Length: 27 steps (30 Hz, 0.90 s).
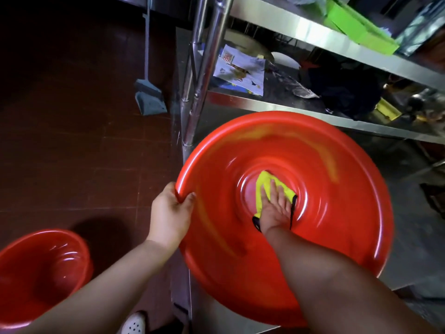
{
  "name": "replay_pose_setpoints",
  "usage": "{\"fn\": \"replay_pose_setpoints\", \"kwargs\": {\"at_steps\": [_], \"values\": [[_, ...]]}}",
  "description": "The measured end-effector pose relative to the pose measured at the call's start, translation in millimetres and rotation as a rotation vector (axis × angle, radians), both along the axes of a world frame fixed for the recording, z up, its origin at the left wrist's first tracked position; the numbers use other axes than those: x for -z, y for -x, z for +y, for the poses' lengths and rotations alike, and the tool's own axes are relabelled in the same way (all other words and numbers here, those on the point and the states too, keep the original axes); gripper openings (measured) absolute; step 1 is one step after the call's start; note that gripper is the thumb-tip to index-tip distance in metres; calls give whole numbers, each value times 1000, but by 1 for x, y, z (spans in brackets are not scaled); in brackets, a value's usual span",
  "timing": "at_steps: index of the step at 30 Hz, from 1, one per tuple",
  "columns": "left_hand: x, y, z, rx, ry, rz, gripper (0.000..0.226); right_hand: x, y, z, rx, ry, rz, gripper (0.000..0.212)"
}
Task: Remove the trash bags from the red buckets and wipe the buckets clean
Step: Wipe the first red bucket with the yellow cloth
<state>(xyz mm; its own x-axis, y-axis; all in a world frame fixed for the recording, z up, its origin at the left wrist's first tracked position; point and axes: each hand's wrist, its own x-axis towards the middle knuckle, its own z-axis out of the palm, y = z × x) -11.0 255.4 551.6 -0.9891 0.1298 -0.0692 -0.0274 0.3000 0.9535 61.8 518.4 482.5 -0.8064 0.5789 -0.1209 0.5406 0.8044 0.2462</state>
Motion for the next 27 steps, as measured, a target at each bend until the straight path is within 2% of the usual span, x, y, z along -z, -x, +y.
{"fn": "replay_pose_setpoints", "kwargs": {"at_steps": [4,7,10,12,16,19,24,27], "values": [[0,-8,2,-38,-38,-28,22,2,-4,2,297,-16,249,71],[-1,-9,3,-29,-52,-29,20,13,-5,-13,369,101,333,63],[-4,-6,6,13,-53,14,20,33,-10,-35,290,146,119,68],[-7,-5,8,47,-31,47,15,40,-13,-41,184,153,9,64],[-11,0,11,26,-13,71,12,26,-9,-34,-49,228,-109,52],[-11,2,12,55,-7,26,10,15,-2,-26,-134,274,-166,51],[-10,-1,9,90,-49,-33,15,13,25,-16,-249,88,-193,72],[-8,-1,7,92,-63,-38,14,9,46,-8,-288,6,-184,74]]}}
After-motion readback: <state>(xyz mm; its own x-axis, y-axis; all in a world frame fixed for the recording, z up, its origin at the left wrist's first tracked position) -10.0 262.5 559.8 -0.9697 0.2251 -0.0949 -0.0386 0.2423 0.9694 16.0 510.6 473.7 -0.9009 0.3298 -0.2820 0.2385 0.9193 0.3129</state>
